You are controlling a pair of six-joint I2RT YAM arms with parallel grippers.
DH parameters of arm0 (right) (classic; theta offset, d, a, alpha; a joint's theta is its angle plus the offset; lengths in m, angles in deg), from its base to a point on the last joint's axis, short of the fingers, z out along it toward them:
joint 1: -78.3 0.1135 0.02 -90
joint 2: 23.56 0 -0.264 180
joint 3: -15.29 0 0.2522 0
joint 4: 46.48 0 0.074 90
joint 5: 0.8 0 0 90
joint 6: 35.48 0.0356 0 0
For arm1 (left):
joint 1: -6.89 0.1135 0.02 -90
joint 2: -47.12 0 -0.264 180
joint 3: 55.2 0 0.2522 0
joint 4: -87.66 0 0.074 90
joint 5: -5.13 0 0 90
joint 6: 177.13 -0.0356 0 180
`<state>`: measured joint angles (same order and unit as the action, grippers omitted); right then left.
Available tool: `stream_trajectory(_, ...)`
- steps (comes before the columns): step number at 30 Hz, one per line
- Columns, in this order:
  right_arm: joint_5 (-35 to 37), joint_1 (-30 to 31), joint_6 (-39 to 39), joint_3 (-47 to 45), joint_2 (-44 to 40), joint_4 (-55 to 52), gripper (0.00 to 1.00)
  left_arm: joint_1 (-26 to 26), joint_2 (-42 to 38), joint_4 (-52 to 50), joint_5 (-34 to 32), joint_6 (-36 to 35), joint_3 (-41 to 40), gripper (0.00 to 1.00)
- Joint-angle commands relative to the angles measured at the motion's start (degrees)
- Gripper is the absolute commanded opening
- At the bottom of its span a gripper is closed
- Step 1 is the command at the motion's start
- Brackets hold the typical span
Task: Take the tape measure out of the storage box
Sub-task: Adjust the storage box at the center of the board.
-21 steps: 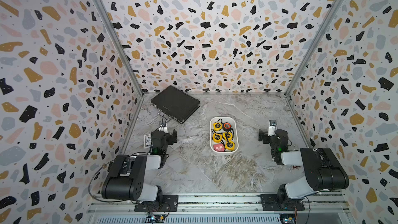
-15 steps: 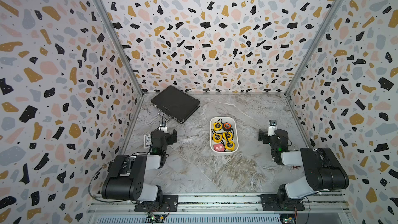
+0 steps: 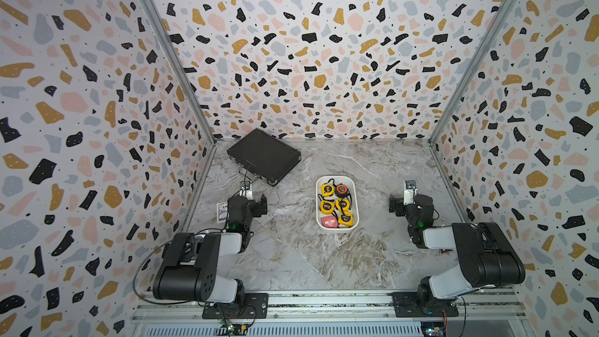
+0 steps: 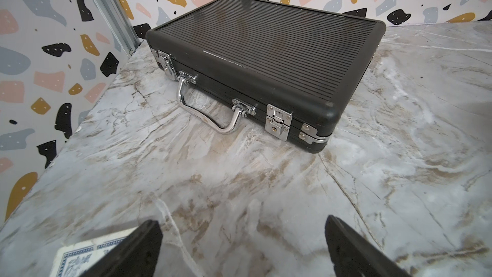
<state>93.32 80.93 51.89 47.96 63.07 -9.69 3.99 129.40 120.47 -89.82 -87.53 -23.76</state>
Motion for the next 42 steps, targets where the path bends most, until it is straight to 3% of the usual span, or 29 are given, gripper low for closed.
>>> stream_trajectory(1, -0.73, 0.07, -0.44, 1.03, -0.50, -0.12, 0.99, 0.20, -0.96, 0.32, -0.56, 0.34, 1.44, 1.00)
stream_trajectory(4, -1.00, 0.48, -0.90, 2.33, -5.29, -6.40, 0.99, 0.25, -2.94, -4.74, -2.64, 1.19, 3.78, 1.00)
stream_trajectory(9, 0.87, 1.04, 4.67, 13.35, -13.68, -34.31, 0.99, 0.08, -8.15, -22.79, -1.73, 1.11, 11.80, 1.00)
stream_trajectory(16, -8.69, 6.12, 9.33, 26.00, -12.93, -55.08, 0.99, -0.71, -12.02, -49.22, 2.94, 7.01, 25.02, 1.00)
stream_trajectory(22, -19.74, 11.07, 15.12, 30.85, -6.16, -58.82, 0.99, -1.66, -15.70, -62.03, 9.62, 13.80, 28.24, 1.00)
stream_trajectory(28, -29.53, 14.02, 21.13, 34.26, 1.00, -57.03, 0.99, -4.90, -17.27, -72.01, 13.08, 15.55, 29.93, 1.00)
stream_trajectory(36, -34.17, 20.08, 27.10, 37.04, 6.95, -54.41, 0.99, -11.00, -17.82, -73.42, 14.55, 23.33, 29.35, 1.00)
stream_trajectory(42, -35.40, 24.89, 30.97, 37.68, 9.47, -50.55, 0.99, -18.22, -12.38, -72.32, 13.99, 26.59, 30.82, 1.00)
